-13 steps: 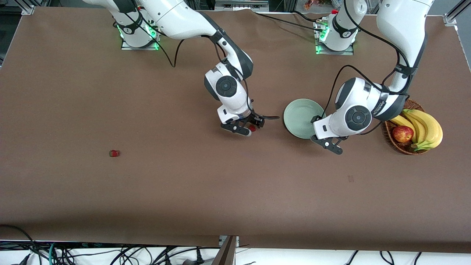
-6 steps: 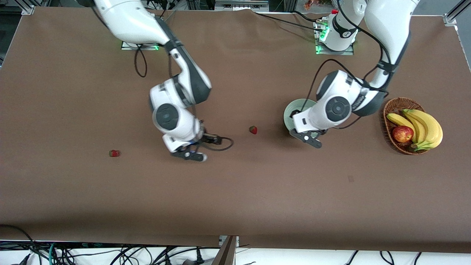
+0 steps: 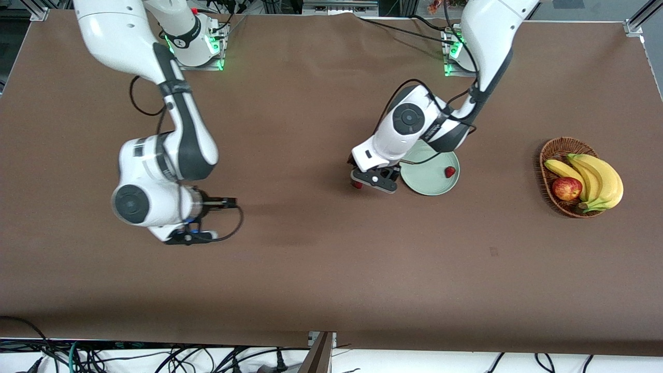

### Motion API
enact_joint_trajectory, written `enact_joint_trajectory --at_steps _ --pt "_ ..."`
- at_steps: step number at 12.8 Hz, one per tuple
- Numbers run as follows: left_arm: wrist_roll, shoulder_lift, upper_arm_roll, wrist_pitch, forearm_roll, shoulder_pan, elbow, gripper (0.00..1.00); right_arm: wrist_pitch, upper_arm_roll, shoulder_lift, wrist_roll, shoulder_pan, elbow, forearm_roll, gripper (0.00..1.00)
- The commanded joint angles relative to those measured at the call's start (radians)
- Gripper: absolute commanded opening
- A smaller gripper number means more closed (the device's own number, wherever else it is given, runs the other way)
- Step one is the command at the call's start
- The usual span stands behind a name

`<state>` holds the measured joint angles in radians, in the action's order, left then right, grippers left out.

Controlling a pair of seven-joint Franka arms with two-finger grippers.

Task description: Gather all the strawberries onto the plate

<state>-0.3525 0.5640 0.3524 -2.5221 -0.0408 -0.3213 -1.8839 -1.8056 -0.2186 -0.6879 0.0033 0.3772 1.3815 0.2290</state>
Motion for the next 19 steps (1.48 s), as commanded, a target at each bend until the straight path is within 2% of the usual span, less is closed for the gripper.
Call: enact_joint_trajectory --at_steps 1,3,5,7,8,9,11,13,15,16,18,19 --pt "-0.034 0.074 -0.026 -0.024 -0.045 -0.044 0.062 1.0 0.008 -0.045 -0.01 -0.136 -0.02 0.034 -0.059 1.0" --pt "-0.101 0.102 -0.032 -0.09 -0.14 -0.05 0.062 1.0 -0.007 -0.047 -0.03 -0.199 -0.076 0.041 -0.066 1.0" --pt "-0.163 0.117 -0.032 -0.096 -0.191 -0.053 0.062 1.0 -0.061 -0.047 -0.054 -0.323 -0.122 0.048 -0.068 1.0" --pt "-0.174 0.119 -0.035 -0.096 -0.206 -0.062 0.062 0.62 -0.128 -0.047 -0.056 -0.359 -0.135 0.079 -0.068 1.0" --pt "-0.174 0.119 -0.035 -0.096 -0.208 -0.061 0.062 0.57 -0.177 -0.047 -0.065 -0.361 -0.136 0.096 -0.068 1.0" --pt "-0.174 0.126 -0.035 -0.096 -0.209 -0.061 0.062 0.46 -0.225 -0.047 -0.07 -0.361 -0.136 0.114 -0.068 1.0" --pt "-0.174 0.131 -0.035 -0.096 -0.211 -0.061 0.062 0.42 -0.305 -0.047 -0.07 -0.368 -0.135 0.154 -0.068 0.99" --pt "-0.172 0.128 -0.035 -0.095 -0.211 -0.05 0.06 0.16 -0.375 -0.047 -0.07 -0.411 -0.136 0.197 -0.065 0.99" --pt "-0.166 0.071 -0.033 -0.023 -0.211 -0.032 0.058 0.15 -0.38 -0.047 -0.07 -0.422 -0.146 0.214 -0.065 0.88" --pt "-0.163 0.042 -0.032 0.064 -0.212 -0.021 0.062 0.16 -0.379 -0.047 -0.07 -0.443 -0.15 0.218 -0.065 0.83" --pt "-0.16 -0.011 -0.03 0.207 -0.211 -0.003 0.062 0.16 -0.374 -0.045 -0.07 -0.462 -0.165 0.218 -0.063 0.68" --pt "-0.16 -0.036 -0.03 0.289 -0.211 0.007 0.066 0.16 -0.373 -0.045 -0.07 -0.462 -0.164 0.218 -0.063 0.67"
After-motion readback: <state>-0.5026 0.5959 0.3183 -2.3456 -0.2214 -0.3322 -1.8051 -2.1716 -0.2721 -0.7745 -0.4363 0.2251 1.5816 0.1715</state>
